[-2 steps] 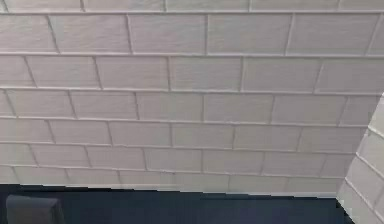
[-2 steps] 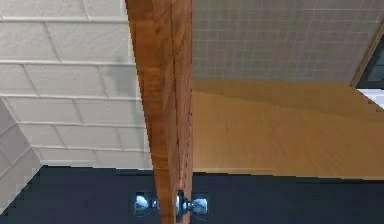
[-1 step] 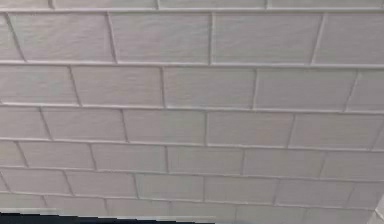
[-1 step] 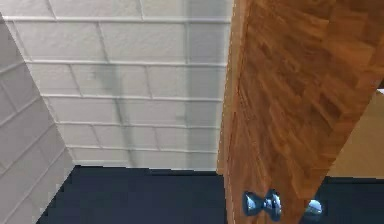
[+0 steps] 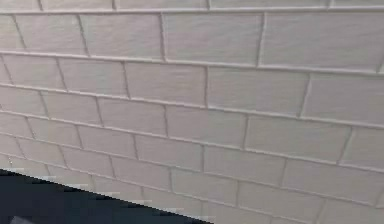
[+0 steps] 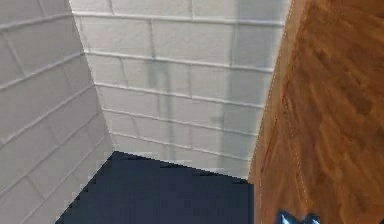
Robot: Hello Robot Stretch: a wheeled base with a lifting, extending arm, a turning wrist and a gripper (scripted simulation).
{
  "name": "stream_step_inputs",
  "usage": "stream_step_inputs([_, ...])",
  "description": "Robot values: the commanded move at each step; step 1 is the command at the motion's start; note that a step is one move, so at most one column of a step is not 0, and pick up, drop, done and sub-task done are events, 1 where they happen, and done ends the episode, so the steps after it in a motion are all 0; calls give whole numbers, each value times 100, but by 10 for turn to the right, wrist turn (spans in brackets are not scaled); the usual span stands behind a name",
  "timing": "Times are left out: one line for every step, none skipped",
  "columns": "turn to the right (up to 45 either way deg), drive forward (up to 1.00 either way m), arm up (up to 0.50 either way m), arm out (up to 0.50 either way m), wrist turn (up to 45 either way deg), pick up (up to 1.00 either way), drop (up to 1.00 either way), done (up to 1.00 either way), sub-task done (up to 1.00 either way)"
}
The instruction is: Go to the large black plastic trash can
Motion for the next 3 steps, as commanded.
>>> stream_step_inputs([0, 45, 0, 0, 0, 0, 0, 0, 0])
stream_step_inputs([-450, 0, 0, 0, 0, 0, 0, 0, 0])
stream_step_inputs([-180, 0, 0, 0, 0, 0, 0, 0, 0])
